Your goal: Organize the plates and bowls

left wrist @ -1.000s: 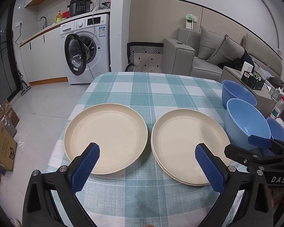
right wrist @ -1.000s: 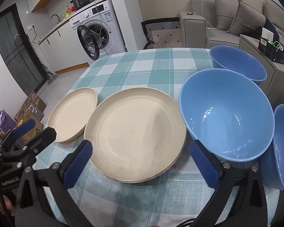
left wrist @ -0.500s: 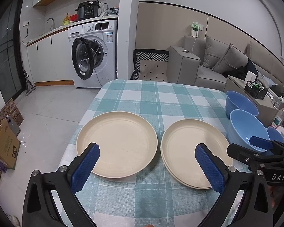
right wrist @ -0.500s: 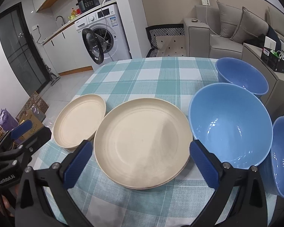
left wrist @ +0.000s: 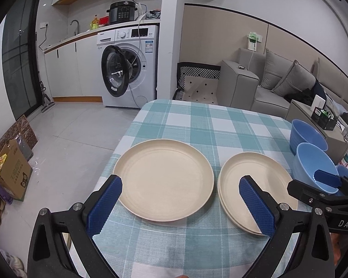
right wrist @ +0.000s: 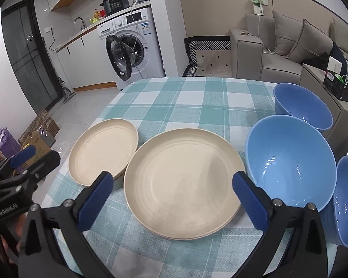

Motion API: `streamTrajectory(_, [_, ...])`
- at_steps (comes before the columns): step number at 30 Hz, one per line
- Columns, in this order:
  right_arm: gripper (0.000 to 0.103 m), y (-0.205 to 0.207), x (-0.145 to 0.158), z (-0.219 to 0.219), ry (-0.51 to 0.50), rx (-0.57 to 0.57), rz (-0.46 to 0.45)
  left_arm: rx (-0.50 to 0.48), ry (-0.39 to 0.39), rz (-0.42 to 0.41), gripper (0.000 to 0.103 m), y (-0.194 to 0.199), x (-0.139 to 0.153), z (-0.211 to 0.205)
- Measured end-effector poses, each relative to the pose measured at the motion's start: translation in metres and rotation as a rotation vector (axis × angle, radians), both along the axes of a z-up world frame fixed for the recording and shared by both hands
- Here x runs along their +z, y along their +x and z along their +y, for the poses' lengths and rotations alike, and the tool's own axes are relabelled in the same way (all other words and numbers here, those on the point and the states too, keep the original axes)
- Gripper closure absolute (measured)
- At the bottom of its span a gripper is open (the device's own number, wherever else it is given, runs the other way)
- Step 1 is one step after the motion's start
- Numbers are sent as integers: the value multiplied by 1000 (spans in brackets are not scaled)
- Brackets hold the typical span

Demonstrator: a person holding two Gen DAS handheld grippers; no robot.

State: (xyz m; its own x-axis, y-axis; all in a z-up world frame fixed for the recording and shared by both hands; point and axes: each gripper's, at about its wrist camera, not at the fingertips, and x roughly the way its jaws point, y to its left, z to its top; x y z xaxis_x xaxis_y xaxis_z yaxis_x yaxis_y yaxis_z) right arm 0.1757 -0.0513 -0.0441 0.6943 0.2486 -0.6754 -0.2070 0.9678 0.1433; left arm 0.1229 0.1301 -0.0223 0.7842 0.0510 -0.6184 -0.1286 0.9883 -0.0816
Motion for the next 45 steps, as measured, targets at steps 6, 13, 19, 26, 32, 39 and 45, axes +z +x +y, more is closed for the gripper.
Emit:
streamTrajectory(6, [0, 4, 2, 11, 5, 21, -3, 28, 0, 10, 0, 4, -5, 10])
streamTrajectory(13, [0, 13, 5, 21, 26, 41, -6, 81, -13, 25, 0, 9, -14, 28])
streamTrajectory(19, [0, 30, 2, 27, 43, 51, 32, 125, -38, 49, 0, 14, -25, 46])
streamTrajectory(26, [0, 44, -7, 39, 28, 71, 54, 154, -66, 78, 0, 20, -40, 62])
streamTrajectory(32, [0, 56, -14, 51, 13, 91, 74, 169, -82, 112, 0, 28, -55, 71])
streamTrajectory(39, [1, 74, -21, 64, -17, 97, 103, 193, -112, 156, 0, 38, -75, 81])
streamTrajectory(45, [8, 89, -30, 80, -74, 127, 124, 211, -133, 186, 1, 44, -88, 87])
